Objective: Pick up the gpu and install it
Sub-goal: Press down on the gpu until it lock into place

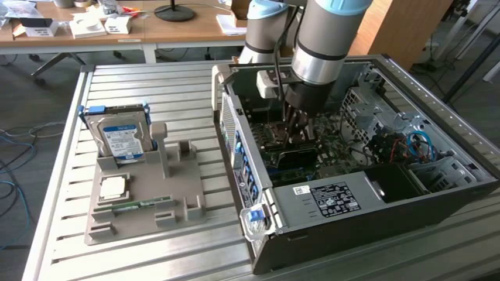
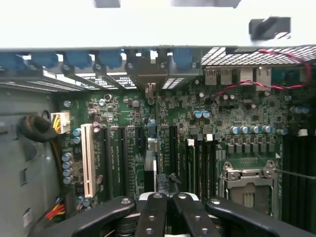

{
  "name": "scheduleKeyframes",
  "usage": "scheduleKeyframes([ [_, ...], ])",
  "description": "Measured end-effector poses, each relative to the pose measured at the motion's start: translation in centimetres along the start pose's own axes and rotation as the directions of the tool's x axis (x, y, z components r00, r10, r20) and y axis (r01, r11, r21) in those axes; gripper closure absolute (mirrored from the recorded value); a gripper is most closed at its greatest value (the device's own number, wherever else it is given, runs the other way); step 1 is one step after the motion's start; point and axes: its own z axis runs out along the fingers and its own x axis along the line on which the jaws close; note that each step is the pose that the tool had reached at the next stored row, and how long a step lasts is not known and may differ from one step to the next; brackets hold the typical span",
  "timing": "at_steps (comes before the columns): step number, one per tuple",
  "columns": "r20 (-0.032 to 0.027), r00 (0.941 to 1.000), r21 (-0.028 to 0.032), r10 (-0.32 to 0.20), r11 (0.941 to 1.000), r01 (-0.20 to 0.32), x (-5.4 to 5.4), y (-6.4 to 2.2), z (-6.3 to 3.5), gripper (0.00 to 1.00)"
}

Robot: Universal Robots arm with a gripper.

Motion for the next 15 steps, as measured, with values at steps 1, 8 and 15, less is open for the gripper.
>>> scheduleKeyframes([
  [1, -0.0002, 1.0, -0.0001, 0.0, 1.0, 0.0, 0.0, 0.0, -0.32, 0.89],
  [8, -0.0003, 1.0, -0.0001, 0.0, 1.0, 0.0, -0.1, 0.0, -2.72, 0.89],
  [15, -0.0003, 1.0, -0.0001, 0.0, 1.0, 0.0, -0.2, 0.01, -5.65, 0.89],
])
